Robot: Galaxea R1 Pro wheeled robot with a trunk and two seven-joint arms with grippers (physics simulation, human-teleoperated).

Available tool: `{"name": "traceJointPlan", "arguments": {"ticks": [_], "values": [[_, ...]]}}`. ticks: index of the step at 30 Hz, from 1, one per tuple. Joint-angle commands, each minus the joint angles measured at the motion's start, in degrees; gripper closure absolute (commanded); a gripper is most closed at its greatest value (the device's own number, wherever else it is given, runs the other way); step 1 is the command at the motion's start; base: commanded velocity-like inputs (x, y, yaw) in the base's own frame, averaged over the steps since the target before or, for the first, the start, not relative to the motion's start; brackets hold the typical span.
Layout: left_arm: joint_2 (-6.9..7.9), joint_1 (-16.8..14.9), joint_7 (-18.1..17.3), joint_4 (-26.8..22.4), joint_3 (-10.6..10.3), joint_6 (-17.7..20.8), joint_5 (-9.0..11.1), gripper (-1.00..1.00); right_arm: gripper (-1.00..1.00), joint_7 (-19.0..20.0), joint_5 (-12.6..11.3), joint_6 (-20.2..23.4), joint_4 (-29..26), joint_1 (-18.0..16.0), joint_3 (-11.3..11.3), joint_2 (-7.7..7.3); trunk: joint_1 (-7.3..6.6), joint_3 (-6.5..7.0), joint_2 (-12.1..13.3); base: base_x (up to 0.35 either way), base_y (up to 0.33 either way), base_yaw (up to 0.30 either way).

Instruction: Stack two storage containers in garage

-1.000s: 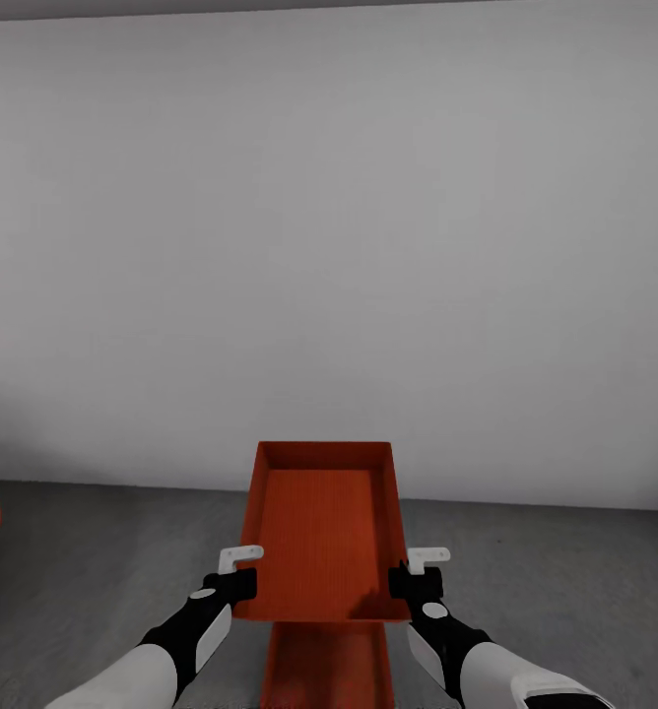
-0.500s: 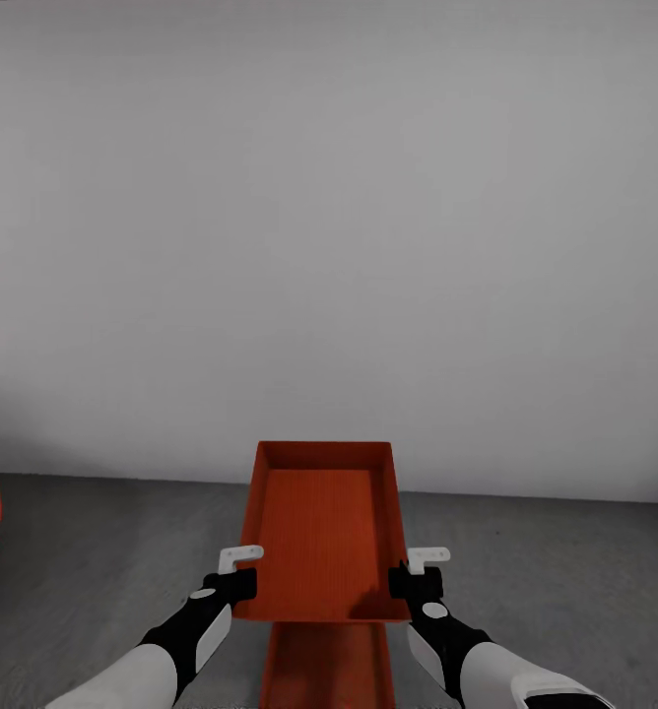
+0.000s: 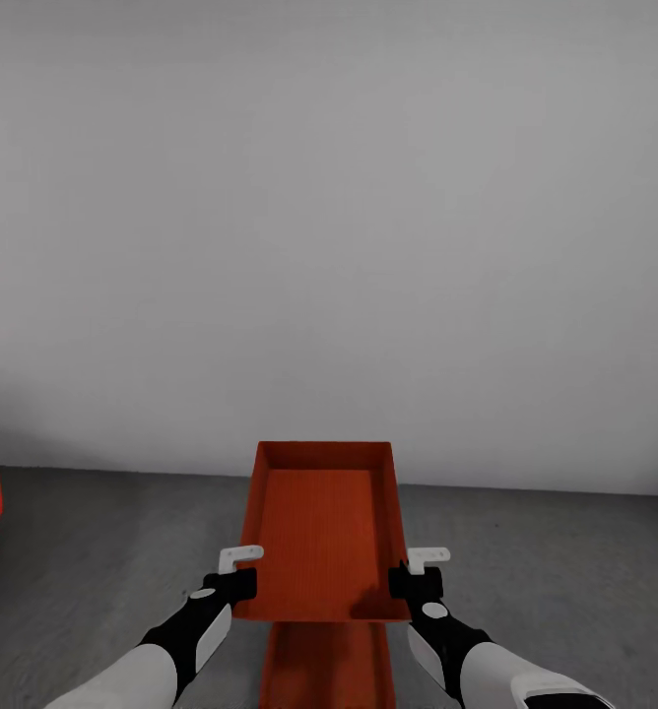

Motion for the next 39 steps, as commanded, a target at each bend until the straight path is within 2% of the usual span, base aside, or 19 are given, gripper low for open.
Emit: {"name": "traceJointPlan", "arguments": {"ticks": [1,39], "values": [[1.21,-0.1,0.4,-0.3,0.5,-1.4,0.3,1.0,1.0,-0.2,0.2,0.0,0.2,0.0,-1.6,-0.22,0.0,-0.17,-0.1,0.0,0.0,0.0],[1.15,-0.1,0.4,-0.4,0.5,-1.5,0.3,1.0,1.0,-0.2,0.2,0.0,0.2,0.0,-1.6,-0.22,0.0,-3.66,-0.1,0.0,0.0,0.0]]}}
